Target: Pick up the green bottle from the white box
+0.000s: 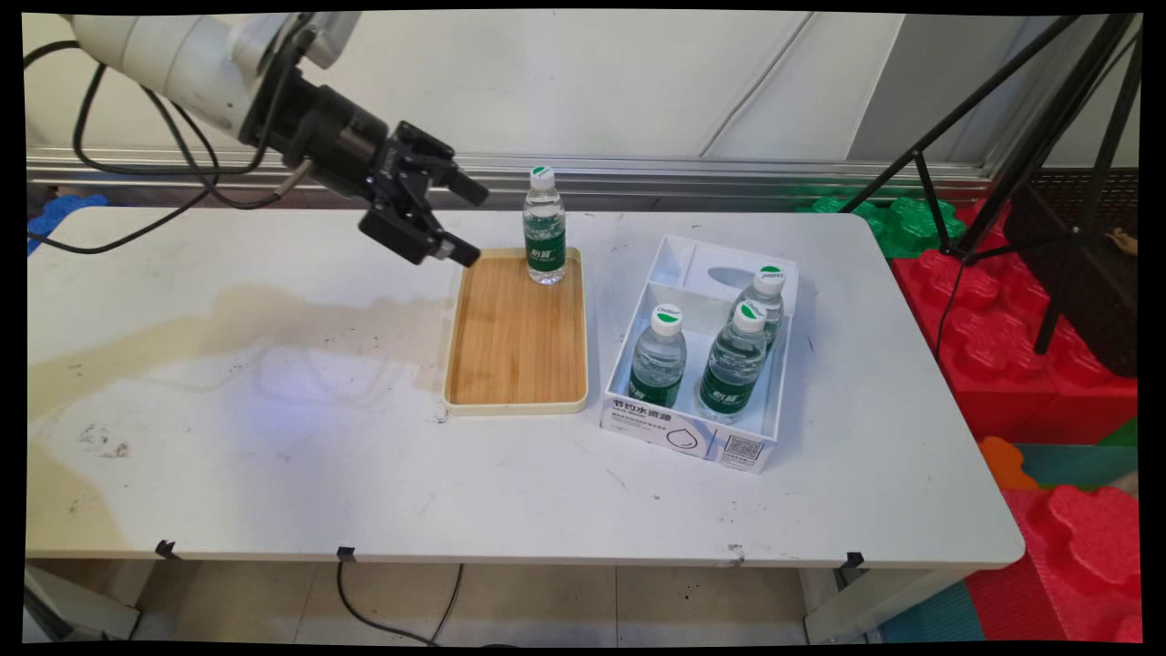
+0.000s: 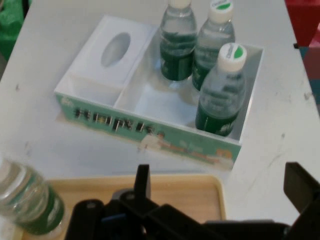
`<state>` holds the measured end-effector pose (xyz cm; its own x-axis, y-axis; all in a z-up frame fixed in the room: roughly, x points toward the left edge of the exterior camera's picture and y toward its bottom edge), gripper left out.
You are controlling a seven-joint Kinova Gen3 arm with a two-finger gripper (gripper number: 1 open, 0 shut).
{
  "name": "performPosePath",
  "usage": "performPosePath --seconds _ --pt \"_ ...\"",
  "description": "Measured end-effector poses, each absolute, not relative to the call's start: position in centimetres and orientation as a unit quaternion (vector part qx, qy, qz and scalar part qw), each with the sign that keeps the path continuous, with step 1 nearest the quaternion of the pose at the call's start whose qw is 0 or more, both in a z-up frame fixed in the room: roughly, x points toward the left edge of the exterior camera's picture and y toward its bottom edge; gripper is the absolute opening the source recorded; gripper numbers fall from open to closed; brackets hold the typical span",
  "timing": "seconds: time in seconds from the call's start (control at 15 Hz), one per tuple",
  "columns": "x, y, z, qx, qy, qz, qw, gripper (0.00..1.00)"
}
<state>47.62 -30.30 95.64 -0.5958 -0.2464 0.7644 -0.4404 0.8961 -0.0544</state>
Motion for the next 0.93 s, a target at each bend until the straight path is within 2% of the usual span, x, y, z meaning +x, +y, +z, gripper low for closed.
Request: performPosePath --seconds 0.47,0.93 --pt "42.7 -30.8 95.0 0.155 -0.895 0.109 0.405 1.0" --pt "36.5 -31.6 92.2 0.106 -0.913 0.093 0.382 1.0"
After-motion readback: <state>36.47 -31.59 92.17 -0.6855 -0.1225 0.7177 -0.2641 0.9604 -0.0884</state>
